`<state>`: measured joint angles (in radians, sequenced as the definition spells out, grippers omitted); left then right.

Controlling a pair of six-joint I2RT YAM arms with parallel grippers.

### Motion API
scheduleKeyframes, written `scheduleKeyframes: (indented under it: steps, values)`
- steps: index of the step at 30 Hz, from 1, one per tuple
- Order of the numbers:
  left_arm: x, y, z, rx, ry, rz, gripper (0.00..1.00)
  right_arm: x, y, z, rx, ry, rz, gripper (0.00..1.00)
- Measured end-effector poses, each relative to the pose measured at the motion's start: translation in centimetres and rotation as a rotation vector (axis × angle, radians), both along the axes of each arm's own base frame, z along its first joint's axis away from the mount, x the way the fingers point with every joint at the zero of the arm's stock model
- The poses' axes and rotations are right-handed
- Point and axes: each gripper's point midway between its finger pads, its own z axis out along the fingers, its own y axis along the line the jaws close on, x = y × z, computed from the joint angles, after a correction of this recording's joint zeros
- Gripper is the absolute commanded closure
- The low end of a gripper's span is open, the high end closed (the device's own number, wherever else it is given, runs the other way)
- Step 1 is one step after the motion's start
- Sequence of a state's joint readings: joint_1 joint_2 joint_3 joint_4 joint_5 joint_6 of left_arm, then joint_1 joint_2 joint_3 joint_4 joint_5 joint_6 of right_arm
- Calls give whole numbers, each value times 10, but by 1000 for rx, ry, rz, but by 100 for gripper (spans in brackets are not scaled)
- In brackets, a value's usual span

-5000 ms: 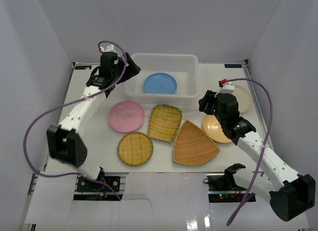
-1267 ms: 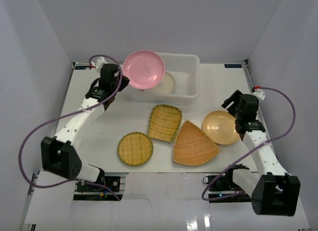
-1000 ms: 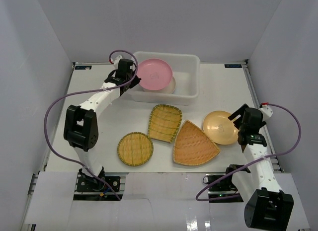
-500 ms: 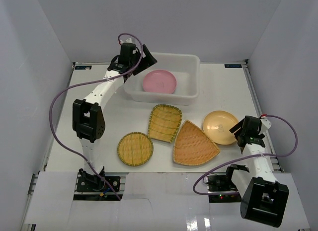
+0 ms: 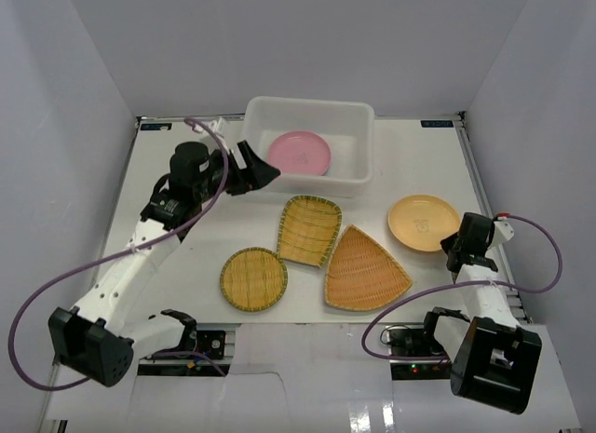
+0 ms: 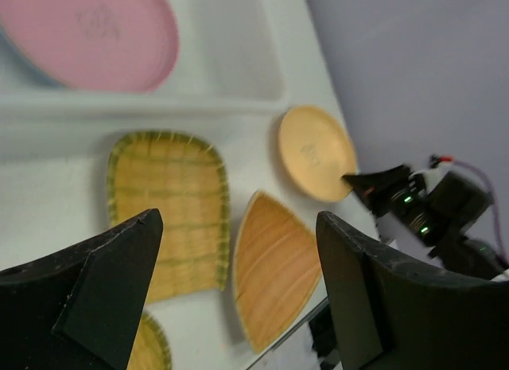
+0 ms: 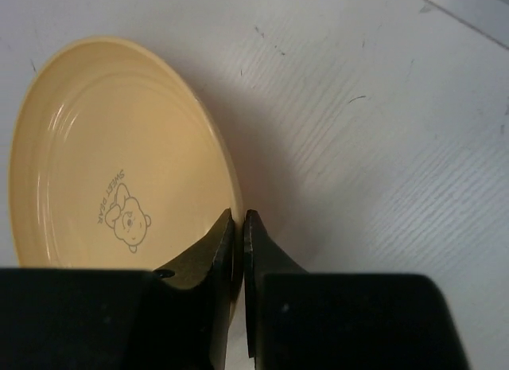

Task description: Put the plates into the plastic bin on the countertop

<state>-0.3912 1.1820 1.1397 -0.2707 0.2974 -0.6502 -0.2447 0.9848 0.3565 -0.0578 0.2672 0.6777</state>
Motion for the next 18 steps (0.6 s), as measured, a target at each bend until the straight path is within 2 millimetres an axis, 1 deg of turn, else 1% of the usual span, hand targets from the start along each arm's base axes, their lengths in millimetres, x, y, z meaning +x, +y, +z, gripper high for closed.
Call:
scheduleKeyframes:
  steps: [2,3,4,7,8,10,11,13,14,16,17,18]
  values:
    - [-24,11,-36,55,66,-6,12,1,-7,13,-26,-25,-30,92]
    - [-34,17,-57,86,108,-1,13,3,-10,22,-37,-43,-42,92]
    - [-41,23,-76,116,144,7,13,7,-13,35,-46,-72,-55,92]
    - [-65,39,-137,204,291,30,12,27,-17,86,-61,-205,-60,92]
    - [-70,43,-152,226,333,37,12,36,-16,109,-65,-268,-51,92]
    - [-75,46,-175,255,399,43,12,52,-9,153,-70,-385,-8,92]
    - [-75,46,-180,263,419,44,12,60,-2,172,-72,-435,24,92]
    - [-69,43,-188,266,433,44,12,78,22,208,-62,-512,121,92]
    - [-65,42,-192,269,440,43,12,88,35,221,-57,-530,172,92]
    - [-59,38,-199,273,455,37,12,115,75,248,-50,-560,309,92]
    - [-56,36,-203,274,465,32,12,129,98,257,-43,-570,380,92]
    - [-53,33,-207,275,473,25,13,145,127,263,-34,-564,462,92]
